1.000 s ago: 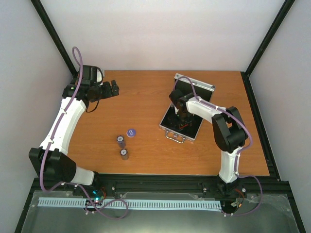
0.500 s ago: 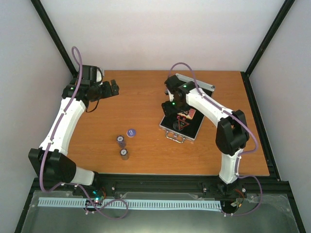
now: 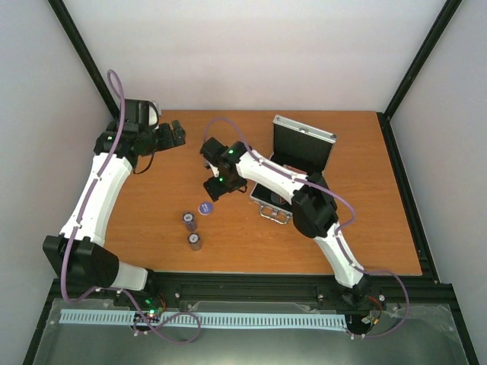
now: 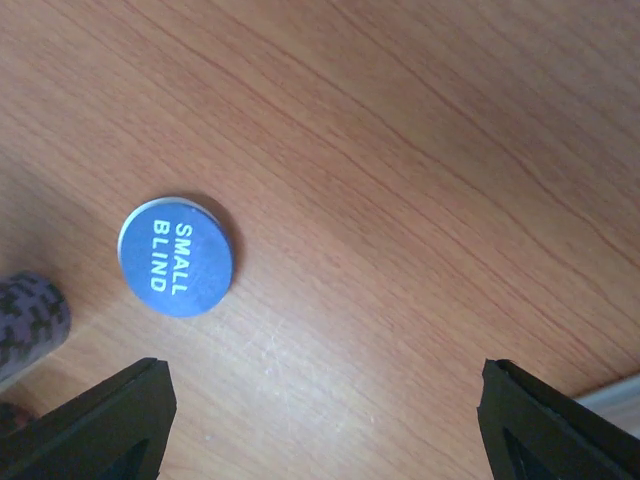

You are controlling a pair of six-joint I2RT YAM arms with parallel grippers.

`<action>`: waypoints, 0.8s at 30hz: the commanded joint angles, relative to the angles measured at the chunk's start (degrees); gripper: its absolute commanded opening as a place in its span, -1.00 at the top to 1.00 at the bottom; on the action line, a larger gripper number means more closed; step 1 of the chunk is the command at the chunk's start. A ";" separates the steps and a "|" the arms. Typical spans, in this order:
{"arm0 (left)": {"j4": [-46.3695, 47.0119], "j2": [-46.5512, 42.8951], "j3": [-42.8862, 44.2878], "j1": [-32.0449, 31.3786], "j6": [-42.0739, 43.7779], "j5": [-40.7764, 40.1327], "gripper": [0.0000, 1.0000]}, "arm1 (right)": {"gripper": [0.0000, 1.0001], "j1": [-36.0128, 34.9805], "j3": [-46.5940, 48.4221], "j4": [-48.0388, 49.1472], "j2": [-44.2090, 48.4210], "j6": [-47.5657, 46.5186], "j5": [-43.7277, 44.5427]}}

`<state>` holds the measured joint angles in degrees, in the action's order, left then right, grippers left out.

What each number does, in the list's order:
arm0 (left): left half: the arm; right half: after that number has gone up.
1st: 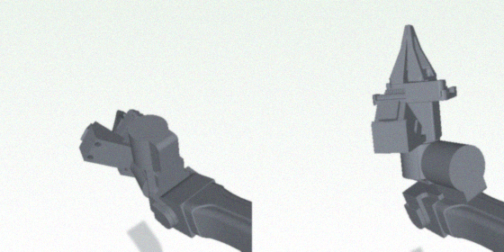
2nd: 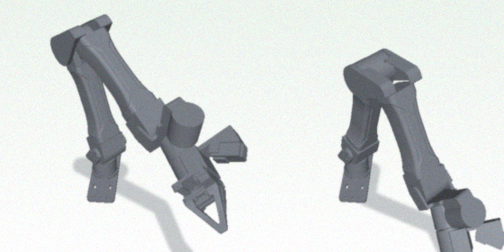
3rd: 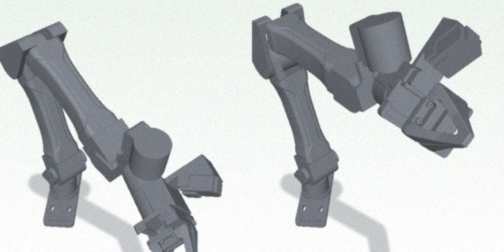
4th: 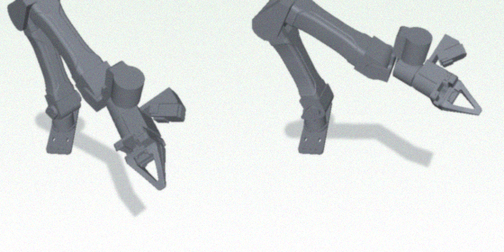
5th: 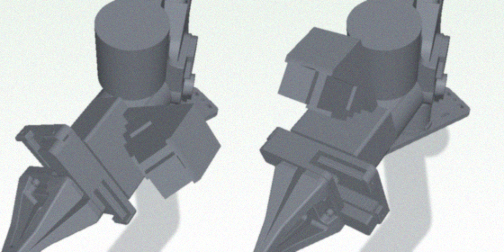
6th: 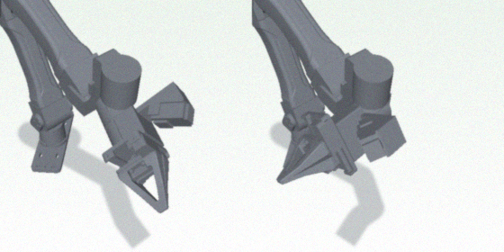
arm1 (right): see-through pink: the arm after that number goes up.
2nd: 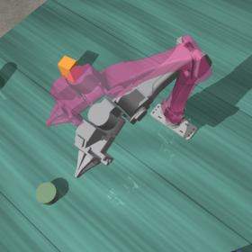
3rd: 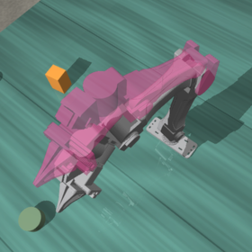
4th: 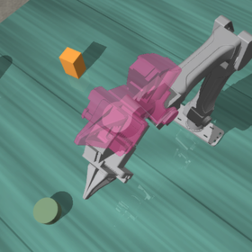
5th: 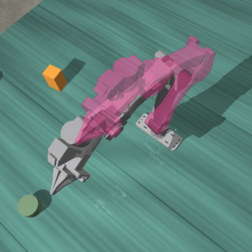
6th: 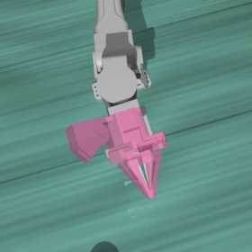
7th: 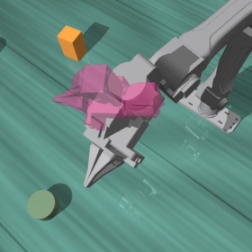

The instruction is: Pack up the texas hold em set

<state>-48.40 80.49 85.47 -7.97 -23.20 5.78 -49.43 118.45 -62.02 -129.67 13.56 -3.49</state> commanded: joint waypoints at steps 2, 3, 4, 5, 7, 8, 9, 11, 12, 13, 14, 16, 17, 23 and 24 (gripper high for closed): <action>0.59 -2.16 1.97 0.32 -1.23 0.41 -1.00 | -0.70 -0.85 6.16 -3.79 -4.89 1.53 1.21; 0.52 -2.25 1.96 0.32 -1.16 0.38 -1.00 | -0.70 -1.25 8.51 -4.15 -5.70 1.35 1.08; 0.50 -2.33 1.84 0.32 -1.10 0.31 -1.00 | -0.70 -1.69 9.59 -4.35 -6.32 1.30 1.05; 0.43 -2.41 1.87 0.32 -1.06 0.23 -1.00 | -0.70 -2.09 10.43 -4.34 -6.96 1.41 0.98; 0.40 -2.35 1.83 0.32 -0.97 0.16 -0.99 | -0.70 -2.48 11.88 -4.42 -7.97 1.76 0.67; 0.41 -2.40 1.83 0.32 -0.93 0.19 -0.99 | -0.70 -2.70 12.54 -4.42 -8.42 1.95 0.43; 0.40 -2.36 1.83 0.32 -0.96 0.34 -0.99 | -0.70 -2.88 13.05 -4.43 -8.95 2.13 0.12; 0.44 -2.29 1.76 0.34 -0.88 0.53 -1.00 | -0.69 -3.31 13.93 -4.27 -9.99 2.31 -0.47; 0.38 -2.28 1.85 0.32 -0.88 0.50 -0.99 | -0.69 -3.65 14.45 -4.33 -10.63 2.36 -0.66; 0.44 -2.28 1.84 0.32 -0.92 0.62 -0.99 | -0.69 -3.96 14.98 -4.41 -11.25 2.38 -0.84; 0.50 -2.28 1.84 0.32 -0.89 0.70 -1.00 | -0.69 -4.32 15.53 -4.42 -11.83 2.41 -0.97; 0.42 -2.37 1.87 0.32 -0.72 0.80 -1.00 | -0.69 -4.97 16.27 -4.36 -12.96 2.44 -1.15; 0.35 -2.36 1.90 0.32 -0.56 0.73 -0.99 | -0.69 -5.18 16.42 -4.24 -13.32 2.51 -1.29; -0.11 -3.11 2.00 0.32 -0.02 -0.02 -0.99 | -0.68 -5.59 16.84 -3.41 -15.00 3.10 -1.64; 0.03 -3.33 1.86 0.32 0.00 -0.29 -0.99 | -0.68 -5.63 16.93 -3.34 -15.25 3.10 -1.69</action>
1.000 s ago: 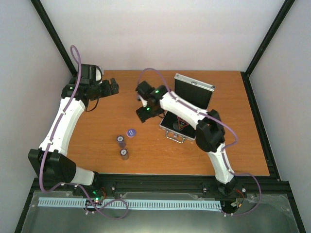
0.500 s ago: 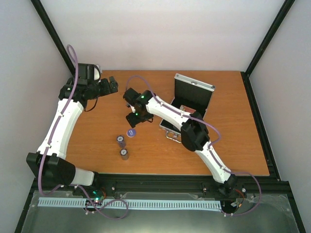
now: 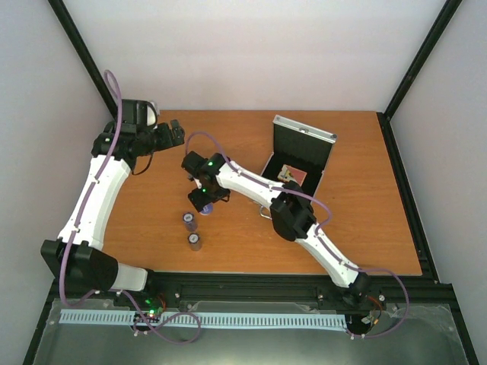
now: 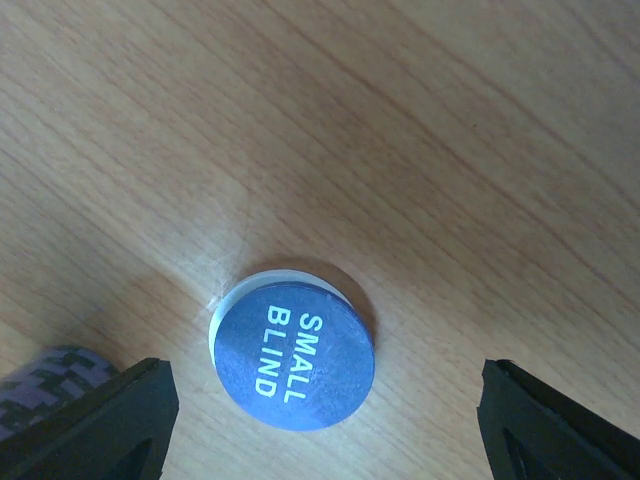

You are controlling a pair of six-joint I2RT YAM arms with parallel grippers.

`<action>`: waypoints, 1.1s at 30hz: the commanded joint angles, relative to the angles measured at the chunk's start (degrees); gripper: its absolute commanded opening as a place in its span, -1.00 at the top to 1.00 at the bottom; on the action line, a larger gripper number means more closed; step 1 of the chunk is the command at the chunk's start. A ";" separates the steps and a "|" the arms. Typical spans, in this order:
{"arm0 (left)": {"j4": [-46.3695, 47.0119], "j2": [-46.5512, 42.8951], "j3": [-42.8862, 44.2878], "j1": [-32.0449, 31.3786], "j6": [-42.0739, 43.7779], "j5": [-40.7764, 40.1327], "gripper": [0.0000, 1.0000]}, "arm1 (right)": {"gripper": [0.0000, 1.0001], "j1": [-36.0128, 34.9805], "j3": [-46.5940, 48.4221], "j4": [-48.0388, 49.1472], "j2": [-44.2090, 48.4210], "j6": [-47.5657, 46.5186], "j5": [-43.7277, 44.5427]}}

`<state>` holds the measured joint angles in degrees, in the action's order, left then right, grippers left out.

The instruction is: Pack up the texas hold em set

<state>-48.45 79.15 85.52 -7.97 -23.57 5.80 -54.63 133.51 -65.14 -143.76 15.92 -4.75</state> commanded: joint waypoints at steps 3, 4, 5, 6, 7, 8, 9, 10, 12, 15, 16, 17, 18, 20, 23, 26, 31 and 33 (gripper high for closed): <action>-0.04 -2.31 2.24 0.32 0.85 -1.28 -1.00 | -0.68 -0.63 2.18 -0.16 -1.65 0.69 -0.43; -0.27 -2.18 2.45 0.32 0.96 -1.44 -1.00 | -0.68 -0.71 2.38 -0.16 -1.96 0.65 -0.50; -0.45 -2.09 2.78 0.32 1.11 -1.58 -1.00 | -0.68 -0.86 2.63 -0.30 -2.22 0.64 -0.52; -0.60 -2.07 2.94 0.32 1.28 -1.54 -1.00 | -0.68 -1.02 3.04 -0.33 -2.53 0.55 -0.52; -0.60 -2.07 2.92 0.32 1.37 -1.49 -1.00 | -0.68 -1.08 3.45 -0.48 -2.92 0.57 -0.48; -0.62 -2.14 2.87 0.32 1.41 -1.50 -0.99 | -0.68 -1.31 3.81 -0.57 -3.42 0.58 -0.54; -0.60 -2.25 2.76 0.32 1.48 -1.50 -0.99 | -0.68 -1.42 4.18 -0.61 -3.82 0.66 -0.54; -0.60 -2.34 2.62 0.32 1.47 -1.51 -1.00 | -0.68 -1.56 4.50 -0.63 -4.15 0.69 -0.60; -0.72 -2.47 2.40 0.32 1.60 -1.56 -1.00 | -0.67 -1.78 5.00 -0.68 -4.92 0.79 -0.52; -0.69 -2.82 2.05 0.32 1.79 -1.54 -1.00 | -0.67 -1.88 5.13 -1.10 -5.83 1.19 0.55; -0.69 -2.90 1.96 0.32 1.88 -1.50 -0.99 | -0.67 -1.88 5.10 -1.26 -6.05 1.22 1.02; -0.68 -2.97 1.83 0.32 1.94 -1.50 -1.00 | -0.67 -1.88 5.10 -1.46 -6.27 1.17 1.49; -0.75 -3.10 1.78 0.32 2.01 -1.50 -0.99 | -0.66 -1.88 5.10 -1.54 -6.39 1.20 1.94; -0.85 -3.12 1.69 0.34 2.12 -1.41 -1.00 | -0.63 -1.89 5.17 -1.84 -6.65 1.05 2.48; -0.82 -3.38 1.27 0.32 2.20 -1.41 -0.99 | -0.59 -2.05 5.13 -3.11 -7.09 0.80 3.88; -0.83 -3.62 0.94 0.32 2.18 -1.33 -1.00 | -0.58 -2.67 4.50 -5.16 -7.42 0.33 6.47; -0.70 -3.83 0.61 0.32 2.13 -1.17 -1.00 | -0.56 -3.29 0.85 -5.14 -6.77 -0.36 6.98; -0.60 -3.96 0.53 0.32 2.21 -1.13 -1.00 | -0.54 -3.35 0.19 -4.76 -6.62 -0.36 6.79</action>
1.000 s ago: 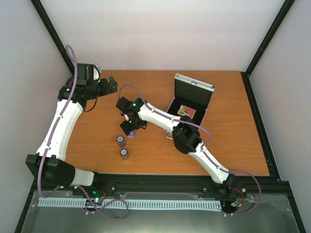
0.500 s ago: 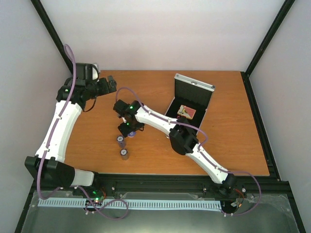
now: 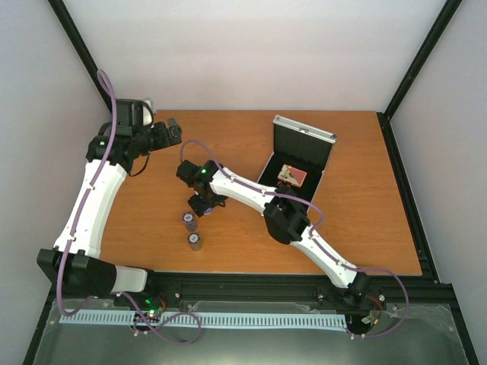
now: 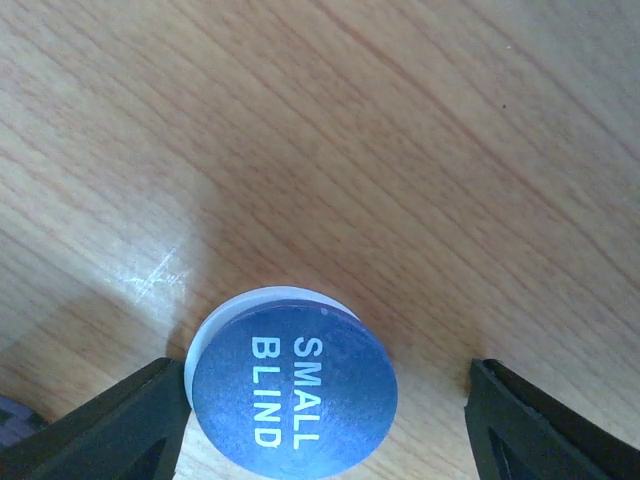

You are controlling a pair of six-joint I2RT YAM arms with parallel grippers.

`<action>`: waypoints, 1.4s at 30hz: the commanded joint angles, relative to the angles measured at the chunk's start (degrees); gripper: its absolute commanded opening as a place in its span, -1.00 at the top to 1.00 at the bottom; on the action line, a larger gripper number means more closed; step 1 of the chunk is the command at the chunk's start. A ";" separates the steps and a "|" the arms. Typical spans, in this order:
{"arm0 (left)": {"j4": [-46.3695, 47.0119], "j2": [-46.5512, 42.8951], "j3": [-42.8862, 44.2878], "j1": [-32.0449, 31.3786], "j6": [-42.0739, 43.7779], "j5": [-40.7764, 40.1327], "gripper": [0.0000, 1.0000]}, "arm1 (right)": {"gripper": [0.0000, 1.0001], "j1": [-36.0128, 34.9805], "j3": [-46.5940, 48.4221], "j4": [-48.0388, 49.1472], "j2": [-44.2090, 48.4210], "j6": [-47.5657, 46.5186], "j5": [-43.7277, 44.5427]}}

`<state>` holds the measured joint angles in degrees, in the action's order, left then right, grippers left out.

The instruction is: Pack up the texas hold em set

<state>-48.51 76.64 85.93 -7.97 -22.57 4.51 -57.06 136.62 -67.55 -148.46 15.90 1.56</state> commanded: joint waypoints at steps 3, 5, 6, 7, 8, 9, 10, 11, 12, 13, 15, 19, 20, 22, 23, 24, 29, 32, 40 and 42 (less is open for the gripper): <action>-0.62 -1.47 0.03 0.34 1.31 0.14 -1.00 | -0.48 -0.95 -2.69 -2.15 -2.24 -0.50 0.44; -0.62 -1.54 -0.06 0.32 1.31 0.12 -1.00 | -0.44 -0.95 -2.80 -2.18 -2.42 -0.60 0.40; -0.62 -1.67 -0.14 0.32 1.33 0.14 -0.99 | -0.41 -0.95 -2.91 -2.31 -2.52 -0.61 0.44; -0.70 -1.67 -0.14 0.32 1.31 0.09 -1.00 | -0.39 -0.95 -2.96 -2.39 -2.60 -0.67 0.46; -0.83 -1.78 -0.21 0.32 1.39 0.14 -1.00 | -0.33 -0.95 -3.33 -2.32 -2.62 -0.77 0.46; -0.80 -1.76 -0.23 0.32 1.42 0.11 -1.00 | -0.27 -0.95 -3.58 -2.18 -2.62 -0.86 0.52; -0.81 -1.76 -0.24 0.32 1.44 0.05 -1.00 | -0.23 -0.95 -3.75 -2.13 -2.62 -1.07 0.55; -0.87 -1.78 -0.24 0.32 1.55 -0.01 -1.00 | -0.18 -0.95 -3.87 -2.19 -2.62 -1.09 0.64; -0.90 -1.79 -0.24 0.32 1.56 0.04 -1.00 | -0.13 -0.95 -3.91 -2.15 -2.59 -1.17 0.74; -0.88 -1.76 -0.18 0.32 1.53 0.04 -1.00 | -0.09 -0.95 -4.00 -2.23 -2.50 -1.18 0.87; -0.88 -1.76 -0.21 0.32 1.54 0.06 -1.00 | 0.04 -0.94 -4.37 -2.08 -2.13 -1.34 1.30; -0.84 -1.76 -0.28 0.32 1.52 -0.01 -1.00 | 0.16 -0.86 -5.04 -2.24 -1.30 -1.40 2.78; -0.80 -1.76 -0.32 0.32 1.56 0.05 -1.00 | 0.16 -0.80 -5.45 -2.26 -0.97 -1.44 3.28; -0.85 -1.76 -0.33 0.32 1.53 0.06 -1.00 | 0.16 -0.58 -6.21 -2.26 -0.16 -1.32 4.25; -0.88 -1.84 -0.33 0.32 1.60 0.06 -0.99 | 0.17 -0.45 -6.63 -2.24 0.29 -1.17 4.76; -0.88 -1.91 -0.33 0.32 1.60 -0.01 -0.99 | 0.18 -0.16 -7.04 -2.18 0.89 -1.12 5.10; -1.06 -2.00 -0.30 0.36 1.77 -0.12 -0.99 | 0.20 2.17 -10.82 -0.71 4.99 0.01 5.00; -0.97 -2.03 -0.35 0.32 1.76 -0.07 -1.00 | 0.20 3.09 -13.65 0.10 7.59 -0.10 5.38; -0.69 -1.64 -0.42 0.32 1.65 0.21 -0.99 | 0.20 4.54 -17.52 -0.35 13.94 0.19 6.86; -0.55 -1.50 -0.41 0.32 1.65 0.47 -1.00 | 0.20 5.42 -19.35 0.00 15.98 0.69 6.87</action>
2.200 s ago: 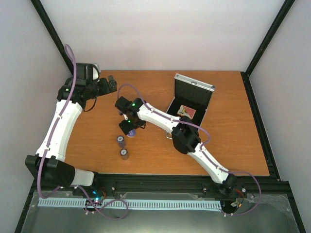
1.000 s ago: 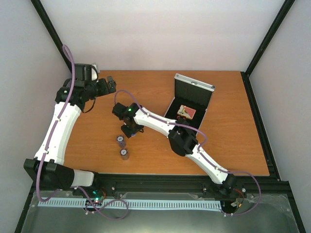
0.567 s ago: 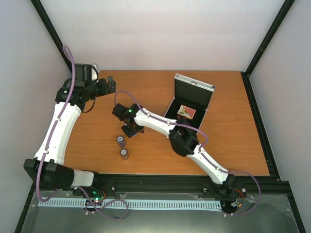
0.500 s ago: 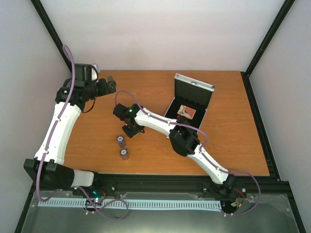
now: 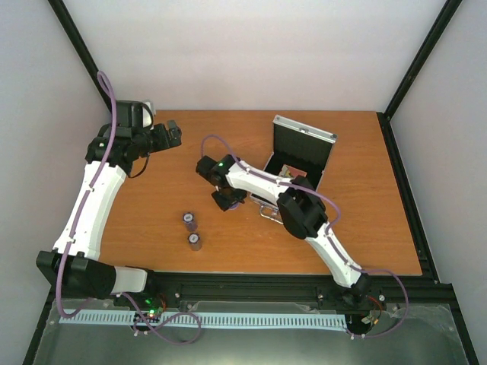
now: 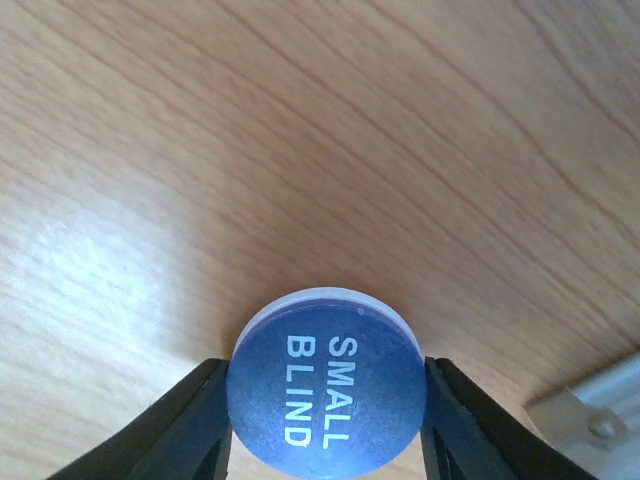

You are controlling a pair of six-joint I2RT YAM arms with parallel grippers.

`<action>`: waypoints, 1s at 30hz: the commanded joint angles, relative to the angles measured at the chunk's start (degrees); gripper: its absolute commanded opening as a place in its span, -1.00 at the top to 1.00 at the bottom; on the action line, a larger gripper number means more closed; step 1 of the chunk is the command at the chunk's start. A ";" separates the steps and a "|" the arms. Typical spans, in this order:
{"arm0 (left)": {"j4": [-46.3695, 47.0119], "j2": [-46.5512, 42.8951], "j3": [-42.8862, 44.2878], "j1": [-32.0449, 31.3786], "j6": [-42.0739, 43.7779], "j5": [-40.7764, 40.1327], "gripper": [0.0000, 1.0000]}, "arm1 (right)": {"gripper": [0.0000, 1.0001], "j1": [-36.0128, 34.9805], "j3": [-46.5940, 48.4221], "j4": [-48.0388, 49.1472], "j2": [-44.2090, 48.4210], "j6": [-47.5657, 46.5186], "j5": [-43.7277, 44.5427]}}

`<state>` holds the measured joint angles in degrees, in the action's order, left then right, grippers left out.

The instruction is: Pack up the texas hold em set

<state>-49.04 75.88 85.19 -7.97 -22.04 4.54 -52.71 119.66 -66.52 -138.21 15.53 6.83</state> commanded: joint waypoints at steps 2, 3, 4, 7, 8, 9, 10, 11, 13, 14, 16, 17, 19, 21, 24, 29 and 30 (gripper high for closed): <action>0.05 -0.62 0.33 0.31 1.04 0.65 -0.99 | 0.20 2.08 -4.26 -0.47 7.91 1.17 1.92; 0.09 -0.57 0.25 0.32 0.99 0.73 -1.00 | 0.20 2.58 -5.01 -0.19 9.06 1.08 2.14; 0.16 -0.49 0.18 0.32 0.99 0.80 -1.00 | 0.20 3.05 -5.65 0.03 9.96 1.01 2.33; 0.26 -0.42 0.13 0.32 0.99 0.93 -1.00 | 0.21 4.49 -6.02 -0.48 12.51 0.08 2.56; 0.31 -0.36 0.11 0.32 1.03 1.00 -0.99 | 0.21 4.80 -6.03 -0.71 13.21 -0.38 2.57; 0.36 -0.28 -0.01 0.32 1.01 1.05 -1.00 | 0.21 5.07 -6.09 -0.90 13.90 -0.68 2.87; 0.42 -0.17 -0.01 0.32 1.02 1.08 -1.00 | 0.20 5.32 -6.14 -1.28 14.47 -0.74 3.59; 0.49 -0.08 0.06 0.32 1.02 1.18 -1.00 | 0.20 5.83 -6.26 -1.63 14.96 -0.83 4.03; 0.51 0.02 0.13 0.32 0.95 1.35 -1.00 | 0.20 6.74 -7.28 -2.01 15.81 -0.70 4.75; 0.56 0.17 0.15 0.32 0.94 1.39 -1.00 | 0.20 7.67 -8.29 -1.92 16.33 -0.61 4.97; 0.61 0.30 0.21 0.32 0.94 1.41 -0.99 | 0.20 9.53 -10.79 -1.02 17.34 -0.46 5.13; 0.61 0.39 0.24 0.32 0.89 1.43 -0.99 | 0.20 10.54 -12.17 -0.26 17.81 -0.48 5.01; 0.52 0.63 0.52 0.32 0.85 1.64 -0.99 | 0.20 12.68 -14.68 1.22 19.01 -0.50 4.48; 0.45 0.72 0.42 0.32 0.88 1.66 -1.00 | 0.20 14.58 -16.44 2.70 19.96 -0.80 4.42; 0.22 0.85 0.29 0.32 0.98 1.40 -0.99 | 0.20 17.08 -18.17 4.18 20.83 -1.76 5.34; 0.06 1.02 0.15 0.32 1.01 1.32 -0.99 | 0.21 19.88 -20.77 6.87 20.84 -3.81 6.58; 0.08 1.06 0.15 0.32 0.97 1.27 -0.99 | 0.21 20.38 -21.26 7.46 20.73 -4.13 6.66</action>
<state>-48.99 76.71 85.01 -7.97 -22.04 5.61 -33.54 100.07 -62.50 -120.07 13.61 11.81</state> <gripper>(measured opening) 0.998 0.480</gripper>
